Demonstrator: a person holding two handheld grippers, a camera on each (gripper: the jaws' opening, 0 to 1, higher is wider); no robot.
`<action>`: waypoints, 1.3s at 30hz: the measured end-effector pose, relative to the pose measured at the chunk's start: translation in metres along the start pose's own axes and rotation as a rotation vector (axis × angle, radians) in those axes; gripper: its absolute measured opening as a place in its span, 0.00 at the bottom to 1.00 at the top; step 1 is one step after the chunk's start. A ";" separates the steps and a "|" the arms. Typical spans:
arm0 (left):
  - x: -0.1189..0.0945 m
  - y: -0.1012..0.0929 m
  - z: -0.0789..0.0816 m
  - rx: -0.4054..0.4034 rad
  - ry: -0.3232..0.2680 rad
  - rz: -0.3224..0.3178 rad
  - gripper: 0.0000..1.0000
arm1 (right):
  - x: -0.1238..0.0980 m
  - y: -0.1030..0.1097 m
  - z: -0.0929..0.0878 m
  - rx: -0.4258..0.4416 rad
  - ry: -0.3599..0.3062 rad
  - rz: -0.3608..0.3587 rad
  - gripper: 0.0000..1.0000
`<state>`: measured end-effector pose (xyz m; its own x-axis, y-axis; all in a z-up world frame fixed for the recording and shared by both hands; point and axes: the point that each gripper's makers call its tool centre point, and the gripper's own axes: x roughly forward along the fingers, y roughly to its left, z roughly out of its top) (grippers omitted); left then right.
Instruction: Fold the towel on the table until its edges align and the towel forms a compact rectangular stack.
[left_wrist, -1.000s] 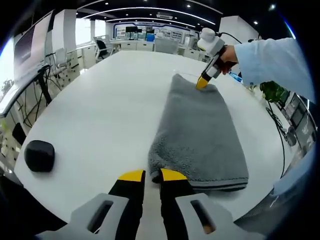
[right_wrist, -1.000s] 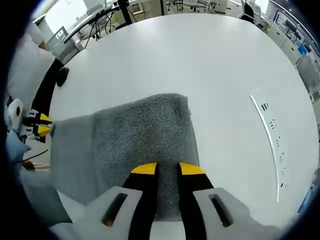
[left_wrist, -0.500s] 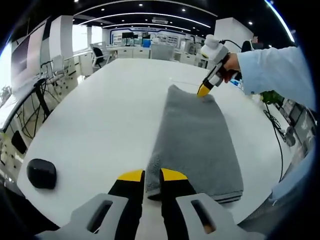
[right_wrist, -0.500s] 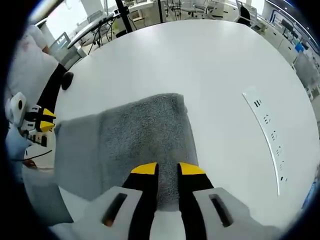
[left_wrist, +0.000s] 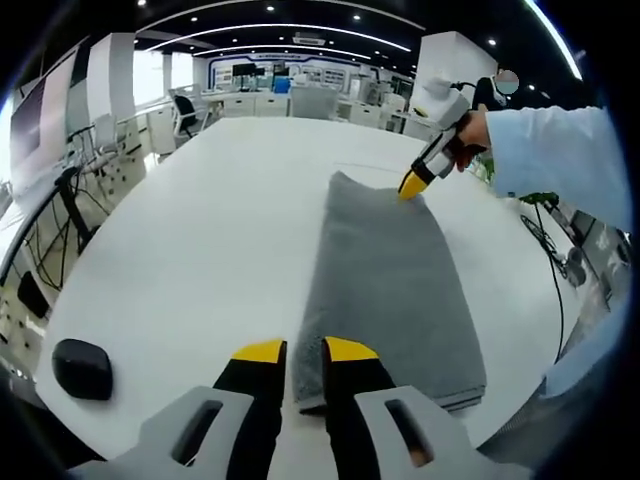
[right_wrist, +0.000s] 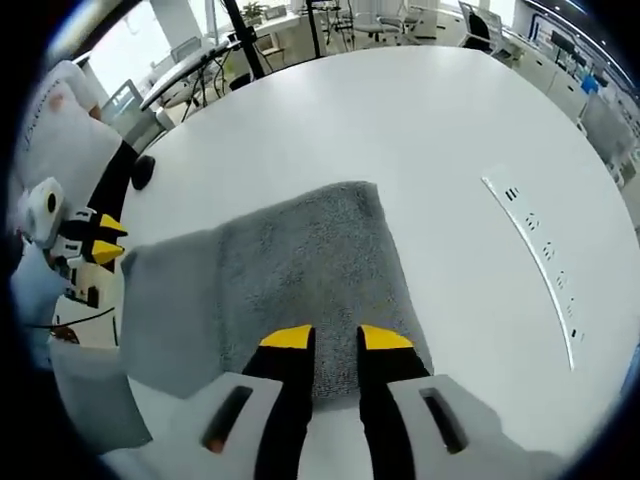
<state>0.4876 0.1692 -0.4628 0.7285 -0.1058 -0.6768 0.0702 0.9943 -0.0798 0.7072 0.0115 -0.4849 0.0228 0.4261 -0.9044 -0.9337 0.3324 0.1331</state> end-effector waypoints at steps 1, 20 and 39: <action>0.001 0.000 0.002 0.005 0.001 -0.003 0.14 | -0.001 0.002 -0.002 0.005 -0.003 0.000 0.16; 0.014 0.001 0.021 0.067 0.017 -0.075 0.17 | -0.019 0.027 -0.025 0.137 -0.090 0.013 0.24; 0.036 -0.005 0.040 0.164 0.052 -0.144 0.18 | -0.026 0.046 -0.055 0.236 -0.108 0.014 0.25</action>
<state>0.5402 0.1609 -0.4575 0.6671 -0.2432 -0.7042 0.2840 0.9569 -0.0615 0.6441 -0.0305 -0.4780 0.0599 0.5154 -0.8549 -0.8253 0.5073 0.2480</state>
